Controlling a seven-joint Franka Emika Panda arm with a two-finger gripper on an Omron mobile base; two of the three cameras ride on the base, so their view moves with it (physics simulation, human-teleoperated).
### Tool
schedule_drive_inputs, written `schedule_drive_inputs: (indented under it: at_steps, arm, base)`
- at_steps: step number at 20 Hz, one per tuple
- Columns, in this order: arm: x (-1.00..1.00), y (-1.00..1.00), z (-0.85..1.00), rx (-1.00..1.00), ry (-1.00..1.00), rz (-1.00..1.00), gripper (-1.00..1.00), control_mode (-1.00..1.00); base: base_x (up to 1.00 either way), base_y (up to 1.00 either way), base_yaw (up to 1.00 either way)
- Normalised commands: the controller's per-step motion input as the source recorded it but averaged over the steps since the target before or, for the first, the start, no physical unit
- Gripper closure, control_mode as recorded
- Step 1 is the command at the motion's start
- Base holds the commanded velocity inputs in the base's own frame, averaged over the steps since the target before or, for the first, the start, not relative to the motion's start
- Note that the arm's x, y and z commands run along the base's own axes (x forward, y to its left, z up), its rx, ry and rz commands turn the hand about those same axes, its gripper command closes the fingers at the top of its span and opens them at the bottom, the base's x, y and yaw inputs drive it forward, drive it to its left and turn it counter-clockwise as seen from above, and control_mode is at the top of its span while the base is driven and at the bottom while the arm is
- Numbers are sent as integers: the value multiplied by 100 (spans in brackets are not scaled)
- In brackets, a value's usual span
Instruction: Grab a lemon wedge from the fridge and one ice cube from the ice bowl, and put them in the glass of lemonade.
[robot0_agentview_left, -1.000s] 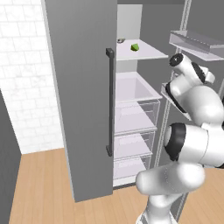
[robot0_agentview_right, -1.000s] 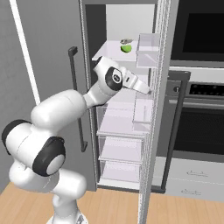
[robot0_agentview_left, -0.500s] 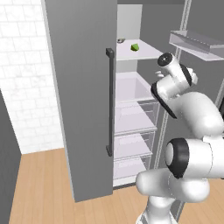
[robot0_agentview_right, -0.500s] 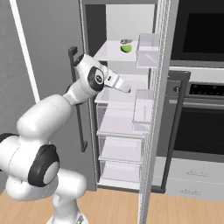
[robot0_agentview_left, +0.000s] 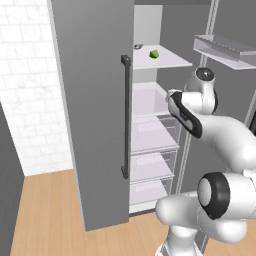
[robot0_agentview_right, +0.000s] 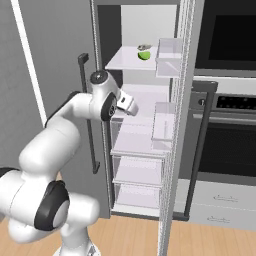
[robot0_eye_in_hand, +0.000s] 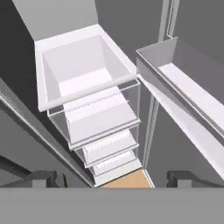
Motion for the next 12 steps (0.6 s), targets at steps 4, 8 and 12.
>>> schedule_drive_inputs:
  at_steps: [4, 8, 12]
  arm:
    - [-40, 38, 32, 10, 24, 40, -100, -100]
    - [-98, 13, 96, 0, 17, 20, -100, -100]
    - [-100, 13, 83, -8, 9, 12, -100, -100]
  base:
    - [0, 0, 0]
    - [0, 0, 0]
    - [0, 0, 0]
